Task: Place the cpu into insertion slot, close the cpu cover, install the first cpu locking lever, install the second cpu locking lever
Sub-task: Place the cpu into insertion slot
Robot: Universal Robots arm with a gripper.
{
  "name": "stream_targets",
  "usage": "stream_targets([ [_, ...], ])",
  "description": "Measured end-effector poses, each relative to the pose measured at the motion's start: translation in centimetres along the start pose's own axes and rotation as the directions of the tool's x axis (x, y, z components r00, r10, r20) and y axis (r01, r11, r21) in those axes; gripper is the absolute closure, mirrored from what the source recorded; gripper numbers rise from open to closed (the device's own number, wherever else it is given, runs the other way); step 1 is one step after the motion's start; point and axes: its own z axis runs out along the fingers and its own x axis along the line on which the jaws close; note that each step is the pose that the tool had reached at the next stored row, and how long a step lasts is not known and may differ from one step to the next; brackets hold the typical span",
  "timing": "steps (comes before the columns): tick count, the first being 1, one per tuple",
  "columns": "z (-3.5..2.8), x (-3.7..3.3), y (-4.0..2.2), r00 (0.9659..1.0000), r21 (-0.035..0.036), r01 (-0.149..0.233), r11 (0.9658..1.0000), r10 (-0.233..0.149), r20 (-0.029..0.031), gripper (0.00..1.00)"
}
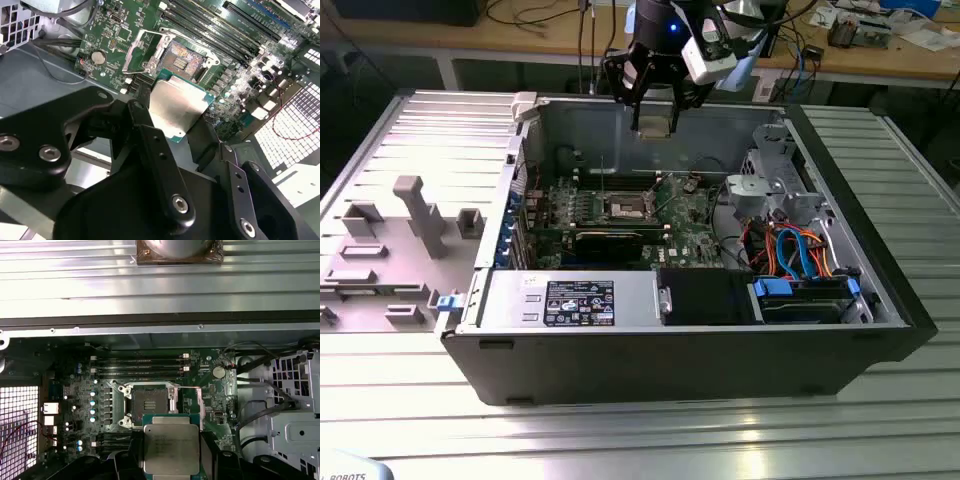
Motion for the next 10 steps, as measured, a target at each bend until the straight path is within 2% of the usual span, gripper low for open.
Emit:
stream_targets([
  [10, 0.0, 0.0, 0.0, 1.0, 0.0, 0.0, 1.0, 0.0, 0.0, 0.46],
])
